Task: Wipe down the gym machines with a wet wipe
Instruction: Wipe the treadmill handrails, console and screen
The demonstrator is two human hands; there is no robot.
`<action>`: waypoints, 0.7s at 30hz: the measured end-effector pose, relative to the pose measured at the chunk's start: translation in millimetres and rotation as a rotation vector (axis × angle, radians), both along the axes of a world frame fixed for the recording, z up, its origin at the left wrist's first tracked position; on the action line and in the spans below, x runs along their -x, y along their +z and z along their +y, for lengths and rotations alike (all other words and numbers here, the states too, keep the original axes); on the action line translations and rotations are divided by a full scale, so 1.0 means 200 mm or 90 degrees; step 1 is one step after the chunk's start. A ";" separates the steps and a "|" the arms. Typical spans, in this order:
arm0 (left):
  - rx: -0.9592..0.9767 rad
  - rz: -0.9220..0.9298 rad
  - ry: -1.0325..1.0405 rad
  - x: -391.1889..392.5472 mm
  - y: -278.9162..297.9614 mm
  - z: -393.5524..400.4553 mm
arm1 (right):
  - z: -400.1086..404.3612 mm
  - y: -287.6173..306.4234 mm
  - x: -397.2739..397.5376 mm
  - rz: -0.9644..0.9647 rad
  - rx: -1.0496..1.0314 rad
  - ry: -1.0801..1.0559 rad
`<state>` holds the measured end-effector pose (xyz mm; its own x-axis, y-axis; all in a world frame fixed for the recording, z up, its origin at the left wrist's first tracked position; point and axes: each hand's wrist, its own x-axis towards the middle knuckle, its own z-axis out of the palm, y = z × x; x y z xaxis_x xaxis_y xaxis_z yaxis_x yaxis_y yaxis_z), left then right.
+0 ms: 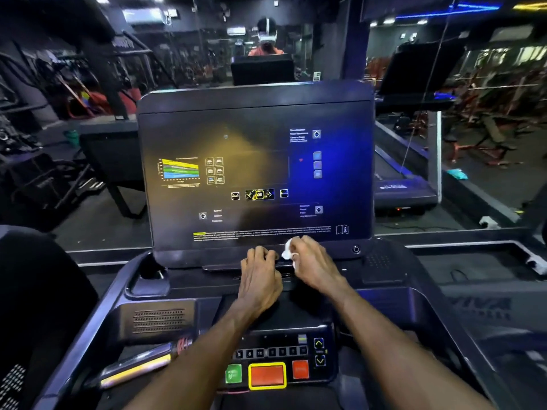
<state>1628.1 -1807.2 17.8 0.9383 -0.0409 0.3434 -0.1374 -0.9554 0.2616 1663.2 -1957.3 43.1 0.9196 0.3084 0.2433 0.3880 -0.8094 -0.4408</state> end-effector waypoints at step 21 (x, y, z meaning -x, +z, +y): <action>0.001 -0.012 -0.073 -0.04 0.01 -0.28 | -0.59 0.00 -0.15 -0.135 -0.020 -0.134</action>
<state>1636.6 -1862.7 19.6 0.9206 -0.1475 0.3616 -0.2512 -0.9326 0.2590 1693.5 -2075.1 43.6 0.8903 0.1055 0.4431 0.2994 -0.8687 -0.3946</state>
